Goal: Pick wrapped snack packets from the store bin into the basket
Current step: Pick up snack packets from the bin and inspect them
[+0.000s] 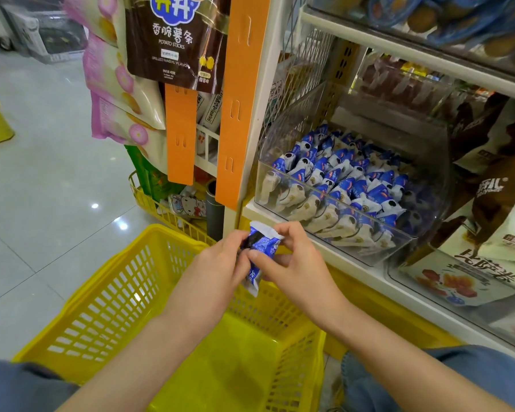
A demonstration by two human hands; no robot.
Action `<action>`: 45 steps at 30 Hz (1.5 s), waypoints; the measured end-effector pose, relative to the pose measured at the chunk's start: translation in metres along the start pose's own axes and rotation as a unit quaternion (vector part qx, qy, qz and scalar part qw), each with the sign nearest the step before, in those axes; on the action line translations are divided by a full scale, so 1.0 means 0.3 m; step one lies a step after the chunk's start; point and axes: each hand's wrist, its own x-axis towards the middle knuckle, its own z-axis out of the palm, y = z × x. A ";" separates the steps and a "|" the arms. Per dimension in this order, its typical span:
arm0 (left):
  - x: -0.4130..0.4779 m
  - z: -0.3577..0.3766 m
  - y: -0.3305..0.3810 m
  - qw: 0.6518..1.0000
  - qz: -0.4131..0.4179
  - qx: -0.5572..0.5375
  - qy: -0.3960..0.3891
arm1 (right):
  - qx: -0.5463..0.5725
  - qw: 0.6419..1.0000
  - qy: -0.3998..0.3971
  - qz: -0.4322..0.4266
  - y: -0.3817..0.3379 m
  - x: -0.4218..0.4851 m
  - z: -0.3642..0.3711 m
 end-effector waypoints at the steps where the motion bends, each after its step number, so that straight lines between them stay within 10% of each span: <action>1: 0.002 -0.001 0.000 1.000 0.005 0.014 0.005 | 0.005 1.000 0.002 -0.005 0.004 0.001 0.003; 11: 0.044 0.002 -0.015 0.988 -0.090 -0.114 0.056 | 0.077 0.993 -0.080 -0.030 -0.012 0.007 -0.015; 18: 0.068 -0.014 0.031 0.860 -0.265 -0.434 -0.045 | 0.115 0.991 -0.061 0.025 -0.021 0.026 -0.049; 25: 0.053 -0.019 0.056 0.882 -0.200 -0.414 -0.105 | 0.128 0.990 0.003 0.056 -0.017 0.057 -0.087; 36: 0.108 -0.003 0.052 0.884 -0.193 -0.419 -0.073 | -0.118 0.971 0.181 -0.099 -0.065 0.217 -0.298; 45: 0.151 0.010 0.038 0.862 -0.206 -0.462 -0.029 | -0.325 0.944 -0.039 -0.031 0.044 0.415 -0.431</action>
